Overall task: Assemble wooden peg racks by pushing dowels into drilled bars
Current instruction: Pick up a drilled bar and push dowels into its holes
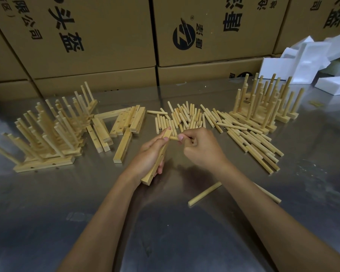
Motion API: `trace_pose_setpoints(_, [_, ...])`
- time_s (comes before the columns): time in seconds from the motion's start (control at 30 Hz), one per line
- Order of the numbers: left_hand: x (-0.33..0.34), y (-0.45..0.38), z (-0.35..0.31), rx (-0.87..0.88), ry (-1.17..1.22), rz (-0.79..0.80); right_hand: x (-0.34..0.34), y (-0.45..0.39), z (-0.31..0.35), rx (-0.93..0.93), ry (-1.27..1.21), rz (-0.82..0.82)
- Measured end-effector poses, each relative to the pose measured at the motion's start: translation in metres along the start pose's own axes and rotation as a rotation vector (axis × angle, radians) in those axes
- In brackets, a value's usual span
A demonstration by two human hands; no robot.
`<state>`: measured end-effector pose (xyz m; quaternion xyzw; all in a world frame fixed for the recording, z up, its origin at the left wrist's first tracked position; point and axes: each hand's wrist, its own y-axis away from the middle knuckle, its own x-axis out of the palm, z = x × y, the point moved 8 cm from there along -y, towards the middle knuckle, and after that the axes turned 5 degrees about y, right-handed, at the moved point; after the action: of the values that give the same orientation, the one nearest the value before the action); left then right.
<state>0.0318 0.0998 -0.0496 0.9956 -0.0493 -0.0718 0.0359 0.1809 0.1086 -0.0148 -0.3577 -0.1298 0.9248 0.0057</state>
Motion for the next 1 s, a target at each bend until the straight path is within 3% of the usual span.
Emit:
trace_pose_setpoints(0.2, [0.002, -0.002, -0.001, 0.013, -0.042, 0.015, 0.006, 0.001, -0.01, 0.162, -0.193, 0.028])
trace_pose_setpoints(0.6, [0.003, -0.006, 0.008, -0.038, 0.042, -0.01, 0.01, -0.002, -0.014, 0.206, -0.272, 0.154])
trace_pose_setpoints(0.77, [-0.002, -0.005, 0.012, -0.093, 0.144, -0.01, -0.008, -0.001, -0.011, 0.193, -0.469, 0.155])
trace_pose_setpoints(1.0, [0.007, -0.001, 0.013, -0.148, 0.268, 0.108, -0.024, 0.0, 0.001, 0.067, -0.639, -0.063])
